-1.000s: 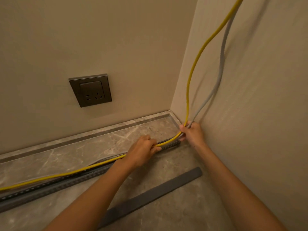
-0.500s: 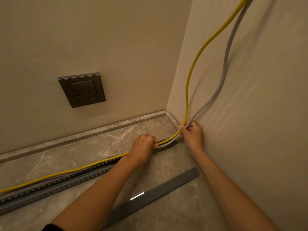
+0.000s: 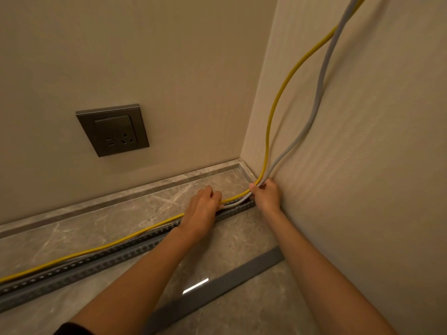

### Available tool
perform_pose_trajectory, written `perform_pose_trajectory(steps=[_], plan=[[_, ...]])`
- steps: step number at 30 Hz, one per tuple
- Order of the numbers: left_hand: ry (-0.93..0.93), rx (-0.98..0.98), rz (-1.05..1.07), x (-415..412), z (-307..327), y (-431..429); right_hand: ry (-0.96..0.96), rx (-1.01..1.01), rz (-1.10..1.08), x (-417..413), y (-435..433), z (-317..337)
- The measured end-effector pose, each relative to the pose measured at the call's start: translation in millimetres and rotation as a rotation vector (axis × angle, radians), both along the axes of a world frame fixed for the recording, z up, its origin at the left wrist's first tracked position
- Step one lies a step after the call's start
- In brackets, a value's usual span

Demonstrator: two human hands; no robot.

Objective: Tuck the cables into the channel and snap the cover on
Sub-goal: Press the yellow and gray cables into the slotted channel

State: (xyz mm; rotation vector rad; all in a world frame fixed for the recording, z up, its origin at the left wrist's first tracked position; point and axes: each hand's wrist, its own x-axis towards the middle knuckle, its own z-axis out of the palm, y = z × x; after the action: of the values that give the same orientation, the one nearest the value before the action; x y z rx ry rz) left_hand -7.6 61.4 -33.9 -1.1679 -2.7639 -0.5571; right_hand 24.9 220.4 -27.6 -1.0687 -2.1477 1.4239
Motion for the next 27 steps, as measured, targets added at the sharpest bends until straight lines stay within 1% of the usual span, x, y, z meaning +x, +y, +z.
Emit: perform_pose_trajectory(steps=[1,3,6,9,11,13,15,17,23,27], plan=[[0.048,-0.022,-0.034,-0.4,-1.2,-1.3,-0.021,0.022,-0.004,1.0,-0.5,1.1],[0.077,-0.051,-0.090,0.3,-4.9,-5.2,-0.050,0.061,0.001,4.1,-0.6,0.0],[-0.053,-0.094,-0.094,9.6,-6.8,-9.5,-0.050,0.064,-0.011,10.3,-3.0,0.2],[-0.014,-0.077,-0.058,13.0,-6.4,-8.0,-0.033,0.018,-0.028,13.2,-3.4,0.0],[-0.005,-0.053,-0.078,16.6,-2.0,-7.2,0.003,-0.004,-0.049,16.9,-3.2,-3.5],[0.031,-0.076,-0.124,16.0,-6.9,-6.3,0.026,0.003,-0.078,20.6,-3.2,-7.5],[0.079,-0.068,-0.112,14.4,-10.2,-4.4,0.018,0.034,-0.084,20.3,-3.8,-7.1],[0.120,-0.035,-0.099,12.1,-9.4,-1.4,-0.013,0.091,-0.070,16.9,-4.0,-3.0],[0.221,-0.088,-0.052,7.8,-8.1,-4.9,-0.164,0.210,-0.061,7.9,-11.0,3.1],[0.288,-0.114,-0.062,-4.4,-5.8,-15.0,-0.238,0.277,-0.069,0.4,-15.4,4.0]])
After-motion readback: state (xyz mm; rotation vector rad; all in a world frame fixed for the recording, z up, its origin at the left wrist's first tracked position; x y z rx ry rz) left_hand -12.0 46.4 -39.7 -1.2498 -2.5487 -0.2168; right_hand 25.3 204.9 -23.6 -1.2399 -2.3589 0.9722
